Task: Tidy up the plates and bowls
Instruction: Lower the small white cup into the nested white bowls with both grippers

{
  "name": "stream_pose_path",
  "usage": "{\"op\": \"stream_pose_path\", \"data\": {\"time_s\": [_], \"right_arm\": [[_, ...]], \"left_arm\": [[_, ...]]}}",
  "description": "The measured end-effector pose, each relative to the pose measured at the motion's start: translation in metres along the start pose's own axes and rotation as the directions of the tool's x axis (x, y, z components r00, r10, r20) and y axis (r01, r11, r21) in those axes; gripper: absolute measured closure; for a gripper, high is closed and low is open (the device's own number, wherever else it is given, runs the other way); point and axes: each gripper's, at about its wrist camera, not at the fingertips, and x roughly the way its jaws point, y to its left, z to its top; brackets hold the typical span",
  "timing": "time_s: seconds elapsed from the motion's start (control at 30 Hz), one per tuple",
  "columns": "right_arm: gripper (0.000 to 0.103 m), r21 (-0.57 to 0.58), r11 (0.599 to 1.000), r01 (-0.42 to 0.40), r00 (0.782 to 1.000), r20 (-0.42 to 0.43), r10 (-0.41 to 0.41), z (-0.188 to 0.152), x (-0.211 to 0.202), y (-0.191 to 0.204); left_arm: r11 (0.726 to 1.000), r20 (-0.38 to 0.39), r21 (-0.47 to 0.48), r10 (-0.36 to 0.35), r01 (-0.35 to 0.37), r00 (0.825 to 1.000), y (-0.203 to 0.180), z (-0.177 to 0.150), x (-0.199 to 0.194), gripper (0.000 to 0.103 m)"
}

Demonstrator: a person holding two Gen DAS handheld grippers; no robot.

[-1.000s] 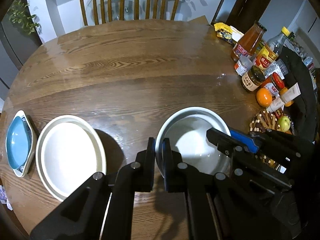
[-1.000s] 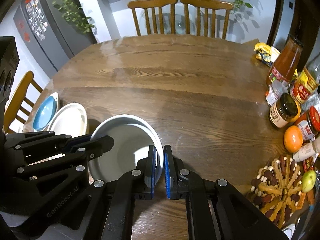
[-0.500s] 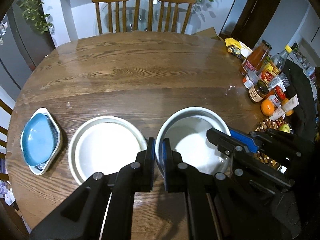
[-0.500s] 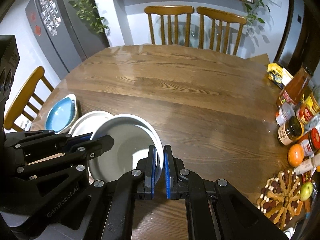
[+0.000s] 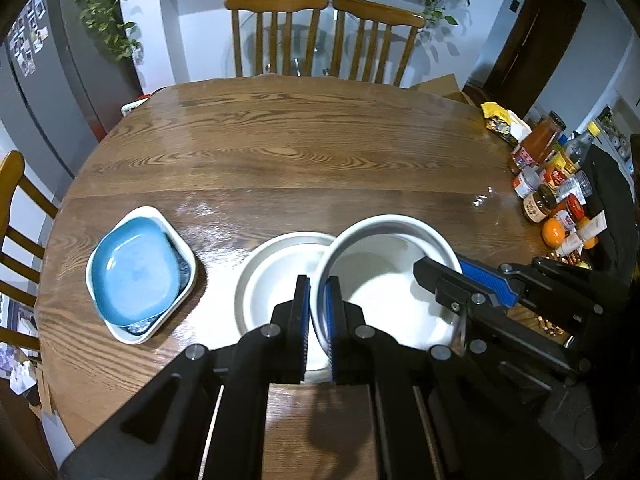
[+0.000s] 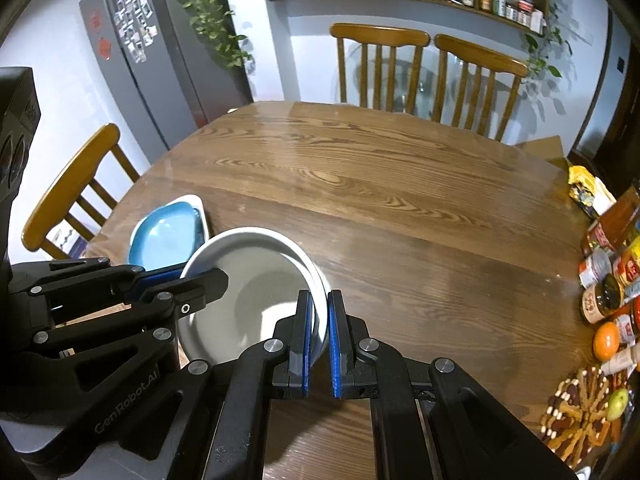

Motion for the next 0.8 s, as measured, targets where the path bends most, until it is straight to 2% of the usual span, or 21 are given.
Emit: {"op": "stream_pose_path", "data": {"time_s": [0.3,0.8], "right_arm": [[0.094,-0.005,1.000,-0.028,0.998,-0.054,0.027,0.000,0.027,0.018],[0.094,0.025,0.999,-0.030,0.989,-0.145,0.033,-0.008,0.066,0.009]], "left_arm": [[1.000,-0.052,-0.028,0.008,-0.010,0.999,0.025,-0.005,0.019,0.098],[0.999,-0.141,-0.043,-0.015,0.009,0.990,0.032,-0.008,0.060,0.098]]}}
